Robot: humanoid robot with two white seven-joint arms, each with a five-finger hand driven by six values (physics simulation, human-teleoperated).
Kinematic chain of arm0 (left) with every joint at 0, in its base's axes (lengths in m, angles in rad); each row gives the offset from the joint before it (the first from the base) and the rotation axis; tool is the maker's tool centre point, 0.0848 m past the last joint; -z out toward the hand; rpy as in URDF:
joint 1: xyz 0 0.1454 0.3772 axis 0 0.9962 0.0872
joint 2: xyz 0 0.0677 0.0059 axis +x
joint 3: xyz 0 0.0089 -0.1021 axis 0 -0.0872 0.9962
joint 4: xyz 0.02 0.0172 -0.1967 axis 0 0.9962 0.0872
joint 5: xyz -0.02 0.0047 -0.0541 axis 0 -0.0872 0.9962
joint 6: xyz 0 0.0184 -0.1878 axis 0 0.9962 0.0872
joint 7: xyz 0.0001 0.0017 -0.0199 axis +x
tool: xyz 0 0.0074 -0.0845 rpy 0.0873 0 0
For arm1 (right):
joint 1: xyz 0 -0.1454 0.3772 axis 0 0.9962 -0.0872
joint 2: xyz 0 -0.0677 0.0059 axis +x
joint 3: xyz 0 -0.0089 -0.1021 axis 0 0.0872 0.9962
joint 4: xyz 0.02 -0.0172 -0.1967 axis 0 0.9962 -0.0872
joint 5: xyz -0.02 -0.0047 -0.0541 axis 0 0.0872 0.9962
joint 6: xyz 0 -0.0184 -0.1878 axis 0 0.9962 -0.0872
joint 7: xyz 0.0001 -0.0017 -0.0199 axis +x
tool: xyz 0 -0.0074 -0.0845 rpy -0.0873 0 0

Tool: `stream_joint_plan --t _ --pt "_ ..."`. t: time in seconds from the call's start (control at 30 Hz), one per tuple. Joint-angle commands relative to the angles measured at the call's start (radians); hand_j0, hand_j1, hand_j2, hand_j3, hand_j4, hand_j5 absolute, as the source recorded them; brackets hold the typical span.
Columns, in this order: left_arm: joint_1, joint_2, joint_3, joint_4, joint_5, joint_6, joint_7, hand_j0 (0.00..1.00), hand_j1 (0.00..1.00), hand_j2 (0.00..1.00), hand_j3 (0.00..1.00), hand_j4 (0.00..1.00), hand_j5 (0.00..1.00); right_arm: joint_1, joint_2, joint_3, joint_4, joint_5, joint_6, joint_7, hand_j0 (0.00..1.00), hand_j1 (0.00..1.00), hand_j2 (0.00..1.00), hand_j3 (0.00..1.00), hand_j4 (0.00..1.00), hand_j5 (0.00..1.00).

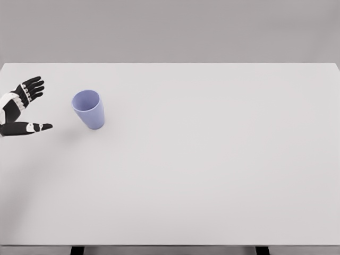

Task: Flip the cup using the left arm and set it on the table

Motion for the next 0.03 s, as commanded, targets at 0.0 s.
stream_joint_plan --t 0.0 --pt "0.0 0.009 0.001 -0.021 0.007 0.019 -0.001 1.0 1.0 1.0 1.0 1.0 1.0 0.0 0.0 0.0 0.0 0.001 0.001 0.0 1.0 1.0 1.0 1.0 1.0 1.0"
